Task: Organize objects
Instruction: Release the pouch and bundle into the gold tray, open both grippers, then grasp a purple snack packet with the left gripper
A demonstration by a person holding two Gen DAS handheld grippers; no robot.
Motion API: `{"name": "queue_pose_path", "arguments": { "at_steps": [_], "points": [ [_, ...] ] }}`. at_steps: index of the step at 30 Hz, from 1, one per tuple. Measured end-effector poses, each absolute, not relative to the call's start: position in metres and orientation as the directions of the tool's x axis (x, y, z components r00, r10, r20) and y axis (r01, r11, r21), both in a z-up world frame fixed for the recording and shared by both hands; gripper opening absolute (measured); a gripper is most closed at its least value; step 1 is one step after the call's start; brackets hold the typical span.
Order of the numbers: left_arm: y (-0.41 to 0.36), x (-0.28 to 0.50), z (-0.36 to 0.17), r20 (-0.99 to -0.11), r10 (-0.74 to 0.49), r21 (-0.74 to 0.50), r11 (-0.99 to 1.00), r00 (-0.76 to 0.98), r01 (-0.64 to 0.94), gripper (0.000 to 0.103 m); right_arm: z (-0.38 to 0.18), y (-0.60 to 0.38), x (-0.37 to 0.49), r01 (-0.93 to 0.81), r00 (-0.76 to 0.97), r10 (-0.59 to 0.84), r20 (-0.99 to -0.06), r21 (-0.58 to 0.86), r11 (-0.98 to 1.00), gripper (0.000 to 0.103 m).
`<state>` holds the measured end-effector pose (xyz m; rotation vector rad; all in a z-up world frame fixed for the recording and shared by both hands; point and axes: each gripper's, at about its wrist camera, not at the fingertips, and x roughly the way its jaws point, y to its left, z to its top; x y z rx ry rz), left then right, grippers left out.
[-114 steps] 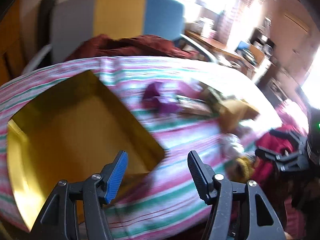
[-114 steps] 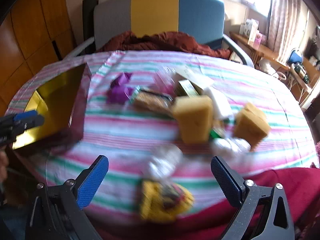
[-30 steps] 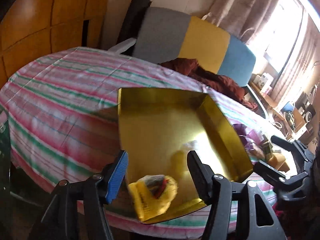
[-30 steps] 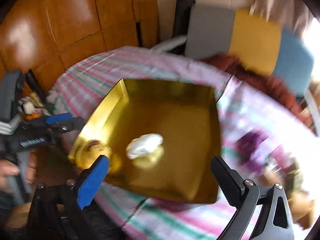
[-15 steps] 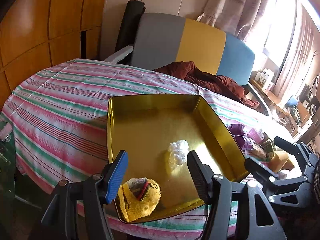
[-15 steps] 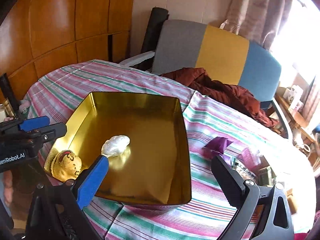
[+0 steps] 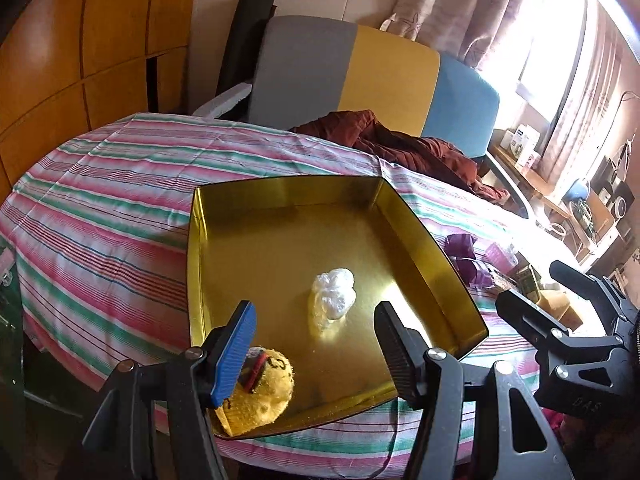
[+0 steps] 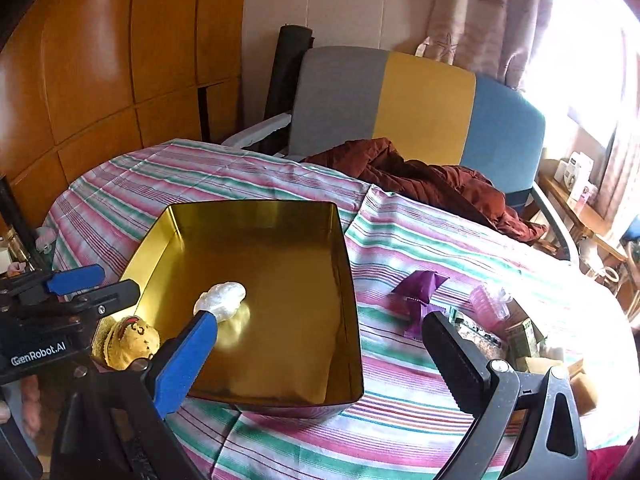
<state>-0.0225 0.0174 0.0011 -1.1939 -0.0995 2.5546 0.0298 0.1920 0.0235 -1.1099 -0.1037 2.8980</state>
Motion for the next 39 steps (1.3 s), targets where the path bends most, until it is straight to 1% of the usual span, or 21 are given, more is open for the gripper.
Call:
{"name": "queue_pose_path", "arguments": {
  "at_steps": [7,10,13,14,18,24,31,33,37,39],
  "points": [
    [0.03,-0.026,-0.002,-0.756,0.315,-0.186,-0.944,-0.574,-0.274,0.062,0.021,0.204,0.031,-0.029,-0.741,0.057,-0.669,-0.053,-0.998,0.103],
    [0.039,-0.027,-0.001,-0.749,0.331,-0.18,-0.935,-0.574,-0.305,0.063,0.015,0.215,0.032,-0.042,-0.731,0.056,-0.68,-0.037,-0.998,0.103],
    [0.052,-0.028,0.003,-0.738,0.354,-0.175,-0.922,-0.574,-0.345,0.069,0.006,0.235,0.032,-0.073,-0.712,0.053,-0.7,-0.001,-0.997,0.103],
    [0.057,-0.029,0.004,-0.737,0.363,-0.171,-0.916,-0.57,-0.362,0.073,0.003,0.243,0.032,-0.087,-0.704,0.053,-0.708,0.012,-0.996,0.103],
    [0.088,-0.034,0.006,-0.745,0.396,-0.154,-0.884,-0.536,-0.441,0.074,-0.012,0.277,0.033,-0.14,-0.661,0.062,-0.747,0.041,-0.989,0.103],
    [0.132,-0.046,0.007,-0.763,0.428,-0.144,-0.843,-0.485,-0.518,0.074,-0.014,0.338,0.042,-0.256,-0.641,0.151,-0.753,0.024,-0.966,0.103],
    [0.19,-0.071,0.001,-0.805,0.424,-0.132,-0.81,-0.415,-0.571,0.074,0.003,0.418,0.05,-0.385,-0.628,0.284,-0.725,-0.028,-0.922,0.103],
    [0.207,-0.081,-0.003,-0.817,0.414,-0.122,-0.805,-0.402,-0.581,0.072,0.007,0.441,0.052,-0.418,-0.63,0.322,-0.706,-0.041,-0.907,0.103],
    [0.239,-0.097,-0.01,-0.832,0.418,-0.128,-0.784,-0.364,-0.607,0.072,0.006,0.483,0.055,-0.466,-0.638,0.356,-0.683,-0.026,-0.884,0.103],
    [0.251,-0.103,-0.013,-0.836,0.417,-0.12,-0.772,-0.357,-0.624,0.071,0.001,0.499,0.057,-0.486,-0.645,0.351,-0.679,0.01,-0.874,0.103]
  ]
}}
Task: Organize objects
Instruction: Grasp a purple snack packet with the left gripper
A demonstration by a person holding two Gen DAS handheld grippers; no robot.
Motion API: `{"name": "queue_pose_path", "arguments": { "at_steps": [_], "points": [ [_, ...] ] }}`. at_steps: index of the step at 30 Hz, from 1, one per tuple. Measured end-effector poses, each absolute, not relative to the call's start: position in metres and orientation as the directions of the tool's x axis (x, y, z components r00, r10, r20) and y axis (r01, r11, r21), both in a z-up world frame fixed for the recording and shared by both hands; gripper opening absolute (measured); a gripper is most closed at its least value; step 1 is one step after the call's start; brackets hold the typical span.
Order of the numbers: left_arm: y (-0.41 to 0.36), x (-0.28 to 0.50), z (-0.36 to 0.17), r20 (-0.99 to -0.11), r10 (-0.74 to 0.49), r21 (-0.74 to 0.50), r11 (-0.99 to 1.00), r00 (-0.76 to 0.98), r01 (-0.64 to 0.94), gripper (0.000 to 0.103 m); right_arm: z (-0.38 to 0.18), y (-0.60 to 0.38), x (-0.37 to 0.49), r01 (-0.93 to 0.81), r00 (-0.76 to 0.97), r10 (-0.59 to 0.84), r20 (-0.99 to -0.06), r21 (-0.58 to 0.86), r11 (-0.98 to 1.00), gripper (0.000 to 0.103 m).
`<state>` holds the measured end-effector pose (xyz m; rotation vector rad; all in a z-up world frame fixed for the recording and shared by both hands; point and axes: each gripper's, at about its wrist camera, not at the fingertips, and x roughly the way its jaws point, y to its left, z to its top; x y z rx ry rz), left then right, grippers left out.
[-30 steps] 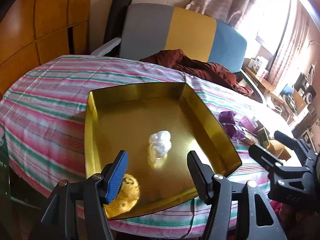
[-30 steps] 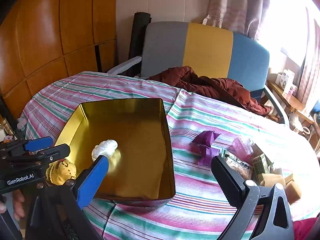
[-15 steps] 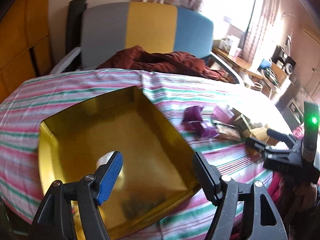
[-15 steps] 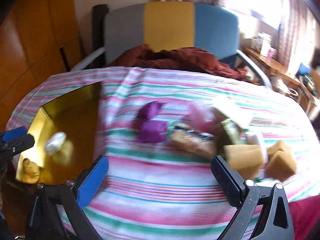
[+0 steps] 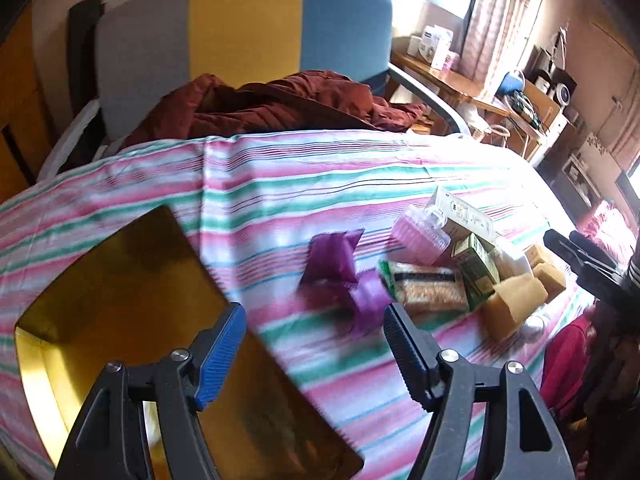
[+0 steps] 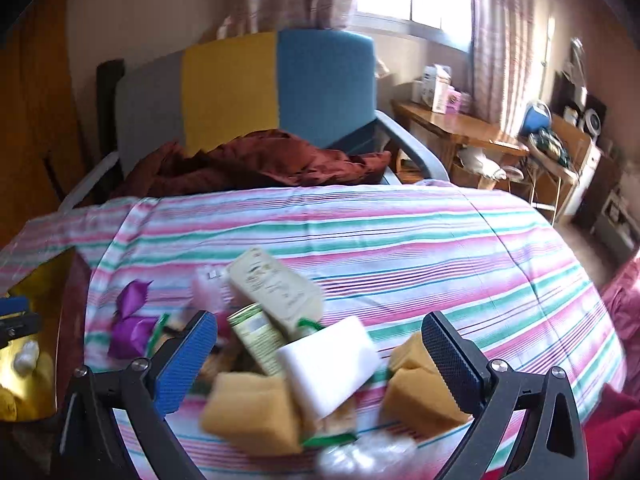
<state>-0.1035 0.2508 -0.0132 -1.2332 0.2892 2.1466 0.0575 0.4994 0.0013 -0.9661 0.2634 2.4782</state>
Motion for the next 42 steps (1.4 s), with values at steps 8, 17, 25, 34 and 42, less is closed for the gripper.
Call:
{"name": "queue_pose_path", "arguments": {
  "at_steps": [8,17,25,34,42],
  "points": [
    [0.306,-0.141,-0.047,-0.883,0.383,-0.116,-0.738,-0.271,-0.665,0.061,-0.007,0.524,0.065,-0.528,-0.67,0.295,-0.681,0.158,-0.834,0.103],
    [0.337,-0.171,-0.093,-0.918,0.365,-0.182,-0.738,-0.157,-0.65,0.045,-0.011,0.535,0.068,-0.527,-0.689,0.238,-0.685,0.248,-0.813,0.103],
    [0.333,-0.159,-0.094,-0.892,0.416,-0.208,-0.726,-0.178,-0.656,0.041,-0.014,0.554,0.076,-0.591,-0.674,0.267,-0.689,0.286,-0.755,0.103],
    [0.29,-0.132,-0.053,-0.821,0.523,-0.277,-0.715,-0.228,-0.641,0.041,-0.011,0.54,0.066,-0.519,-0.691,0.206,-0.693,0.277,-0.809,0.102],
    [0.247,-0.112,-0.034,-0.787,0.573,-0.335,-0.708,-0.228,-0.622,0.041,-0.01,0.475,-0.003,-0.266,-0.647,0.08,-0.759,0.126,-0.956,0.077]
  ]
}}
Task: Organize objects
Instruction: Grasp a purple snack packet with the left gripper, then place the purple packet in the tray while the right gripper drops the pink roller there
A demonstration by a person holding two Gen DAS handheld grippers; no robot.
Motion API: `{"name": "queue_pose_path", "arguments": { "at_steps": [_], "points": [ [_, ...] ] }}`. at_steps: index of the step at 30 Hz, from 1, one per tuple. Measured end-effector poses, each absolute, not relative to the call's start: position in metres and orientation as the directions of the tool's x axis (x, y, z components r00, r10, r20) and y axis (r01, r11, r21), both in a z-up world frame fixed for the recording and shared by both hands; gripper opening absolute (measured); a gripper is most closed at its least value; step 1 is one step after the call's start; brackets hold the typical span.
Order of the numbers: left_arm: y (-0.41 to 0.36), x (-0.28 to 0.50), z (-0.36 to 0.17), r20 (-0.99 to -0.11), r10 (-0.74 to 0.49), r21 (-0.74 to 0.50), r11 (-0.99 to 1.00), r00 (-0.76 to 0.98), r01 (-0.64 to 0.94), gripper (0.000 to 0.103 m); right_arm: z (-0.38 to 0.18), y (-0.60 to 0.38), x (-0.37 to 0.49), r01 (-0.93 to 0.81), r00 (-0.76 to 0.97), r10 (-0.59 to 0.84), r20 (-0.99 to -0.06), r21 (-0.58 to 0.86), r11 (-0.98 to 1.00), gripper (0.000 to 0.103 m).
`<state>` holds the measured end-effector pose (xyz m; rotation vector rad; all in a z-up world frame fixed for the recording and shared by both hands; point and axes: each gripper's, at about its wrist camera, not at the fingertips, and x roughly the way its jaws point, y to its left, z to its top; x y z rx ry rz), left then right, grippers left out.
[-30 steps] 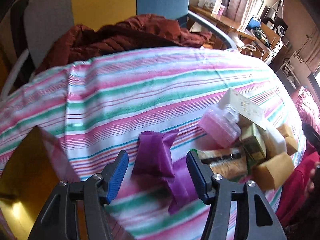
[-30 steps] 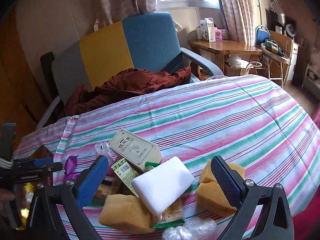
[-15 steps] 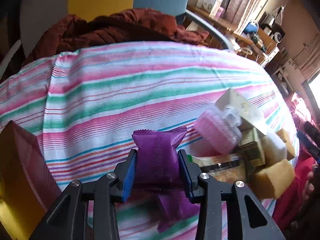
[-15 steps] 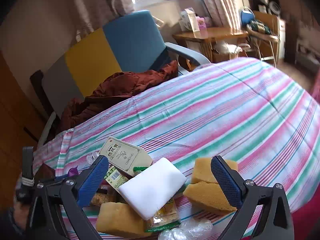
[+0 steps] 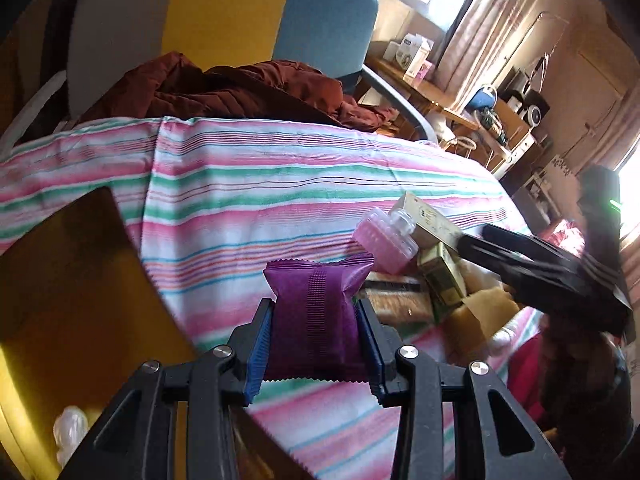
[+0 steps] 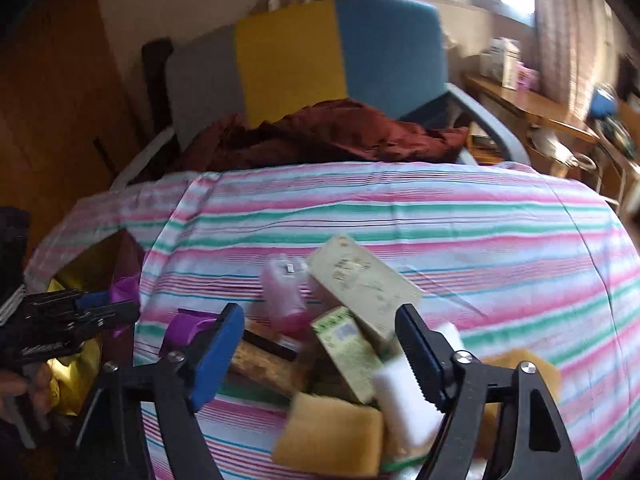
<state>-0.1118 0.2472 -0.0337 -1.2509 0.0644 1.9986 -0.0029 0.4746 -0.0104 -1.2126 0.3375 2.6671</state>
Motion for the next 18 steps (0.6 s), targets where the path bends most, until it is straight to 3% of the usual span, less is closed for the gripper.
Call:
{"name": "queue_pose_path", "arguments": {
  "at_steps": [4,8,10,12,18],
  "points": [
    [0.226,-0.105,-0.028,-0.771,0.595,-0.369,-0.708,-0.228,-0.602,0.041,-0.027,0.46,-0.046,-0.224,-0.575,0.078,-0.815,0.065,-0.972,0.068],
    [0.203,-0.1,-0.025,-0.76,0.606,-0.391,-0.716,-0.236,-0.579,0.041,-0.047,0.453,-0.083,-0.222,-0.496,0.117,-0.861,-0.004,-0.975,0.066],
    [0.193,-0.1,-0.025,-0.758,0.607,-0.4,-0.723,-0.241,-0.563,0.041,-0.056,0.451,-0.094,-0.226,-0.469,0.173,-0.866,-0.072,-0.972,0.05],
    [0.183,-0.099,-0.026,-0.757,0.606,-0.408,-0.73,-0.244,-0.549,0.041,-0.053,0.446,-0.095,-0.209,-0.47,0.212,-0.857,-0.125,-0.97,0.027],
    [0.154,-0.096,-0.025,-0.744,0.609,-0.425,-0.748,-0.274,-0.51,0.041,-0.037,0.439,-0.077,-0.207,-0.503,0.197,-0.842,-0.104,-0.973,0.027]
  ]
}}
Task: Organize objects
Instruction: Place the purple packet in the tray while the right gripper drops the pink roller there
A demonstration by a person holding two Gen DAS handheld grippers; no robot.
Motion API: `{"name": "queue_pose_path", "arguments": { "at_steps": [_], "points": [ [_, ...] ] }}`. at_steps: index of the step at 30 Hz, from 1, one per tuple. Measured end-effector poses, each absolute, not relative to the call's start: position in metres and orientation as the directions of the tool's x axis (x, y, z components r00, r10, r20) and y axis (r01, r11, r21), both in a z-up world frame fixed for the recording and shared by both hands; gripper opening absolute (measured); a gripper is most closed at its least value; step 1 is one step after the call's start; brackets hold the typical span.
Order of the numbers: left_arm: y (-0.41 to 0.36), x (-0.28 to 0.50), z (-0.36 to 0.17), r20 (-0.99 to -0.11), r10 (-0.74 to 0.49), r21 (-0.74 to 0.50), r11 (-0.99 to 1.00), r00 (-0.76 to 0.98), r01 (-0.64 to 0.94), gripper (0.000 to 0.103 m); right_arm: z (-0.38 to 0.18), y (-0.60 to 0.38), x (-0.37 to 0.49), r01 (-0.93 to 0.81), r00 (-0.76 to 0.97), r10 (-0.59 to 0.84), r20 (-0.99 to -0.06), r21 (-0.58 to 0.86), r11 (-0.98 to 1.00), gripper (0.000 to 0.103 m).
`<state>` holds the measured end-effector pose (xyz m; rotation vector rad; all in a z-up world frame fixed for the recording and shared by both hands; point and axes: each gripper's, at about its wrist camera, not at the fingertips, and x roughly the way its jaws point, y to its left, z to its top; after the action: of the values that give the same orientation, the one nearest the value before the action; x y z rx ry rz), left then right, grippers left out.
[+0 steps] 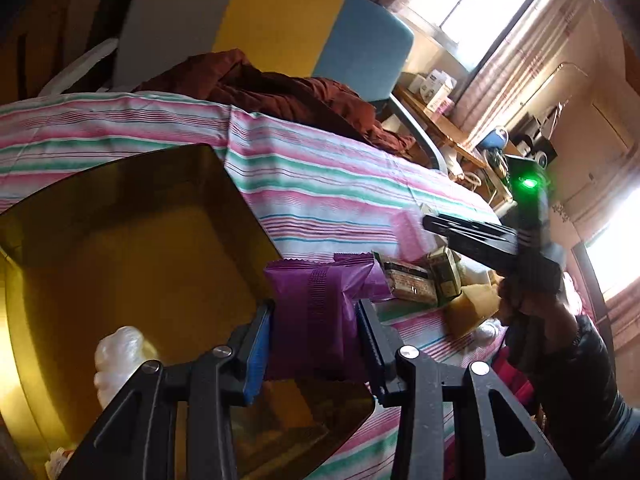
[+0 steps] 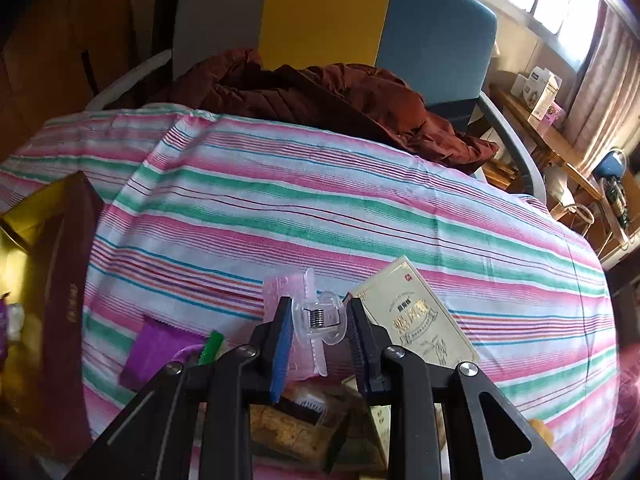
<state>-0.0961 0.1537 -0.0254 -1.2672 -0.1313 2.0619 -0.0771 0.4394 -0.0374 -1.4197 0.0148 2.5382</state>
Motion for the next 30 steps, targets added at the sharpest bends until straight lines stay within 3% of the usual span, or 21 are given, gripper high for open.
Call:
{"name": "queue_pose_path", "arguments": {
  "at_steps": [6,12,20,23,26,30],
  "points": [
    [0.113,-0.093,-0.013,-0.715,0.601,-0.429,-0.78,-0.357,-0.456,0.041,0.006,0.423,-0.062,-0.199,-0.592,0.173,-0.787,-0.066,-0.978,0.027],
    [0.056,-0.09,-0.006,-0.716,0.523,-0.388,-0.849,-0.463,-0.358,0.041,0.041,0.361,-0.07,-0.06,-0.667,0.049,-0.744,-0.012,-0.998,0.027],
    [-0.006,-0.08,-0.036,-0.779,0.388,-0.321,-0.922,-0.493,-0.217,0.041,0.028,0.257,-0.116,0.138,-0.627,-0.118,-0.77,0.04,-0.99,0.027],
    [-0.015,-0.075,-0.047,-0.801,0.333,-0.279,-0.943,-0.497,-0.183,0.047,0.019,0.238,-0.142,0.138,-0.613,-0.121,-0.781,0.045,-0.989,0.027],
    [-0.024,-0.075,-0.054,-0.811,0.324,-0.277,-0.946,-0.488,-0.168,0.048,0.017,0.232,-0.155,0.108,-0.617,-0.11,-0.779,0.055,-0.993,0.033],
    [-0.026,-0.073,-0.063,-0.819,0.316,-0.268,-0.949,-0.478,-0.169,0.048,0.019,0.227,-0.143,0.112,-0.625,-0.096,-0.775,0.033,-0.993,0.048]
  ]
}}
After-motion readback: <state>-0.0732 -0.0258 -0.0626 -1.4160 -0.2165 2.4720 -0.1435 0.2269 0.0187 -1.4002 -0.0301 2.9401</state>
